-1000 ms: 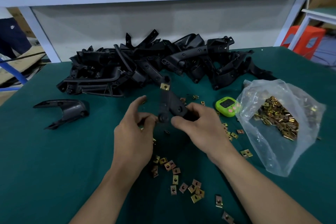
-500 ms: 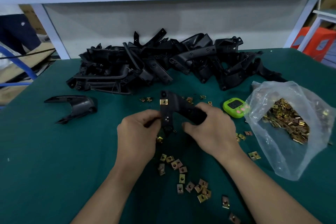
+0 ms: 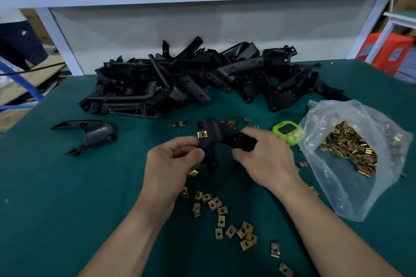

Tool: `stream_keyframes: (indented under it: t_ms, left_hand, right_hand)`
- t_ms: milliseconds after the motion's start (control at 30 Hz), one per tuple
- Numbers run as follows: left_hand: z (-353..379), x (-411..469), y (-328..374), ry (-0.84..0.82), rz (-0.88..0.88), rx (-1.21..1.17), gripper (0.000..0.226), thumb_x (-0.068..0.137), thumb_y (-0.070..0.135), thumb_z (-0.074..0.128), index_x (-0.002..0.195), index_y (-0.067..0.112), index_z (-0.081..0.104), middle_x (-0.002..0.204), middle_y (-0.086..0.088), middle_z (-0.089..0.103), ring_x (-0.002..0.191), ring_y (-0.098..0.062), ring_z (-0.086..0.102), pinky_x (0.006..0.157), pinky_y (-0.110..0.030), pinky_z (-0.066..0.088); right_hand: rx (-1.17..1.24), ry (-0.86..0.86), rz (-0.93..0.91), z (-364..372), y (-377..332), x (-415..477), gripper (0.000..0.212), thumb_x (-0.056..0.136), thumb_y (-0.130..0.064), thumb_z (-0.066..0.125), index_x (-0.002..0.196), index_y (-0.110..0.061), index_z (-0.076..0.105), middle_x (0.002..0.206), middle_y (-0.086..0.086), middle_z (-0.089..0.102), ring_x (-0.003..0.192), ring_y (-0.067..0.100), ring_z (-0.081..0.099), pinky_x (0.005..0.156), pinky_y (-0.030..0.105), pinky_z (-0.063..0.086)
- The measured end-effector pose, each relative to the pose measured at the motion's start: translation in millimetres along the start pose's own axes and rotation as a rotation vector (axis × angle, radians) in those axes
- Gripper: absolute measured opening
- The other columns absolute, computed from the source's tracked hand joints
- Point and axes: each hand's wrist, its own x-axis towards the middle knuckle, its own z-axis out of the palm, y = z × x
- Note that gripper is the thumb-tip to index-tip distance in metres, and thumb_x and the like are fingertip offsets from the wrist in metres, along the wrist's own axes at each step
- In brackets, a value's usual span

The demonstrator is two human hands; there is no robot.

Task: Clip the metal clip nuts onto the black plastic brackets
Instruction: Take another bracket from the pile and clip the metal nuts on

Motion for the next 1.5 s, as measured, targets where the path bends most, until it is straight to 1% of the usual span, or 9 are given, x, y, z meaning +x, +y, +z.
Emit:
stream_keyframes:
  t_ms: [133,300,400,500,633,833,967,1133,1500]
  left_hand:
    - [-3.6,3.1,-2.3,0.074,-0.005,0.011,0.020,0.086,0.008,0.080,0.094,0.026,0.080,0.082,-0.004,0.078,0.071,-0.014,0.070,0.069,-0.020,0.057]
    - [-1.7,1.4,-2.8,0.004,0.032,0.149,0.023,0.089,0.015,0.078,0.087,0.037,0.083,0.077,0.004,0.077,0.070,-0.004,0.067,0.068,-0.015,0.051]
    - [-2.0,1.0,-2.2,-0.033,0.025,0.146,0.019,0.089,0.018,0.078,0.087,0.036,0.083,0.072,0.001,0.075,0.065,-0.005,0.065,0.064,-0.014,0.051]
    - [-4.3,1.0,-3.4,-0.041,0.010,0.153,0.022,0.088,0.015,0.080,0.084,0.037,0.082,0.068,0.000,0.074,0.060,-0.005,0.064,0.061,-0.013,0.051]
    - [-5.6,1.2,-3.8,-0.092,0.019,0.172,0.020,0.086,0.014,0.081,0.085,0.034,0.082,0.071,-0.001,0.075,0.062,-0.008,0.065,0.063,-0.016,0.053]
    - [-6.3,1.3,-4.5,-0.168,0.010,0.103,0.023,0.083,0.008,0.083,0.097,0.026,0.081,0.076,-0.005,0.076,0.063,-0.013,0.065,0.061,-0.018,0.052]
    - [-2.5,0.1,-4.6,-0.155,0.022,0.092,0.034,0.086,0.003,0.078,0.090,0.036,0.082,0.078,-0.002,0.077,0.064,-0.012,0.065,0.062,-0.018,0.053]
    - [-1.6,3.0,-5.0,-0.109,0.017,0.080,0.030,0.088,0.002,0.076,0.088,0.032,0.082,0.075,-0.001,0.076,0.062,-0.009,0.063,0.062,-0.016,0.052]
    - [-3.7,2.8,-2.8,-0.106,-0.040,0.036,0.022,0.087,0.004,0.077,0.086,0.025,0.082,0.074,-0.005,0.074,0.062,-0.012,0.065,0.058,-0.018,0.052]
  right_hand:
    - [0.006,0.096,0.049,0.2,3.2,1.3,0.015,0.078,-0.033,0.070,0.074,-0.027,0.057,0.060,-0.008,0.058,0.062,0.015,0.058,0.054,0.032,0.044]
    - [0.018,0.059,0.050,-0.2,5.5,1.0,0.015,0.076,-0.032,0.071,0.073,-0.030,0.057,0.057,-0.010,0.056,0.058,0.014,0.057,0.051,0.032,0.045]
    - [0.023,0.062,0.040,-0.1,5.7,1.0,0.015,0.076,-0.032,0.072,0.073,-0.031,0.057,0.057,-0.009,0.056,0.058,0.013,0.057,0.050,0.031,0.043]
    - [0.027,0.050,0.026,0.8,4.5,0.7,0.014,0.077,-0.033,0.072,0.074,-0.031,0.058,0.059,-0.009,0.057,0.061,0.014,0.058,0.054,0.034,0.049]
    - [0.015,0.021,0.024,0.7,4.3,1.7,0.013,0.077,-0.035,0.072,0.076,-0.031,0.059,0.062,-0.010,0.059,0.065,0.017,0.060,0.059,0.036,0.052]
    - [0.062,0.022,0.040,1.3,7.8,3.7,0.014,0.076,-0.036,0.072,0.076,-0.031,0.059,0.065,-0.013,0.060,0.063,0.013,0.058,0.052,0.032,0.043]
    - [0.063,0.007,0.036,-1.1,8.8,5.8,0.014,0.074,-0.037,0.072,0.079,-0.033,0.060,0.070,-0.019,0.060,0.063,0.010,0.058,0.051,0.031,0.042]
    - [0.035,-0.001,0.043,-4.0,12.0,5.9,0.013,0.073,-0.036,0.073,0.081,-0.034,0.063,0.070,-0.019,0.061,0.061,0.010,0.058,0.054,0.032,0.050]
    - [-0.012,-0.029,0.032,-6.3,10.1,5.3,0.014,0.072,-0.035,0.075,0.080,-0.035,0.064,0.060,-0.011,0.059,0.063,0.013,0.058,0.052,0.029,0.042]
